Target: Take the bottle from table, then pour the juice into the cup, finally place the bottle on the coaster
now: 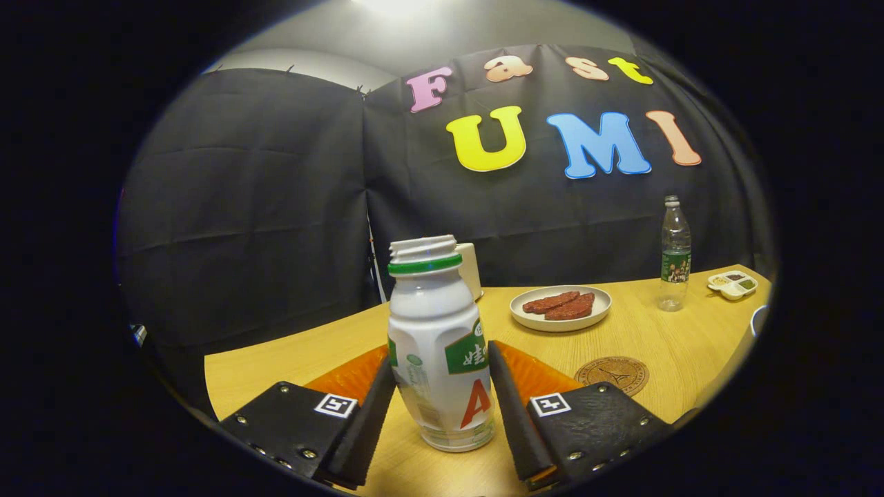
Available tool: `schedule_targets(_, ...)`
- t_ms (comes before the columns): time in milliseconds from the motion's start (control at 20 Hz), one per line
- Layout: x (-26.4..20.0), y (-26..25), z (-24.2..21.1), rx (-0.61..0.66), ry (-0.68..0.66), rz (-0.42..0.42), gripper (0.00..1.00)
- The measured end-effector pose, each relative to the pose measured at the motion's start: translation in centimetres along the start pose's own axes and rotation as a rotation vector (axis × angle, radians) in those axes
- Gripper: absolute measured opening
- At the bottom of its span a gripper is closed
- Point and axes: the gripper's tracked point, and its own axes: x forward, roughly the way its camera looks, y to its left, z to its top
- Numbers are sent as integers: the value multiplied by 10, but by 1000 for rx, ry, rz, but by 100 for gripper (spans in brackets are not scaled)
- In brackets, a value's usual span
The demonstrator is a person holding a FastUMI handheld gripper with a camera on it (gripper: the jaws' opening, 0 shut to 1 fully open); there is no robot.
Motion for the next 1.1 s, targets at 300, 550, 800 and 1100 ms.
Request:
schedule_targets(300, -1, -13, 0, -30, 0, -54, 65)
schedule_targets(550, -18, -17, 28, 94, -95, -35, 65)
schedule_targets(800, -39, -31, 48, 240, -180, -39, 65)
schedule_targets(1100, -62, -53, 65, 481, -296, -33, 64)
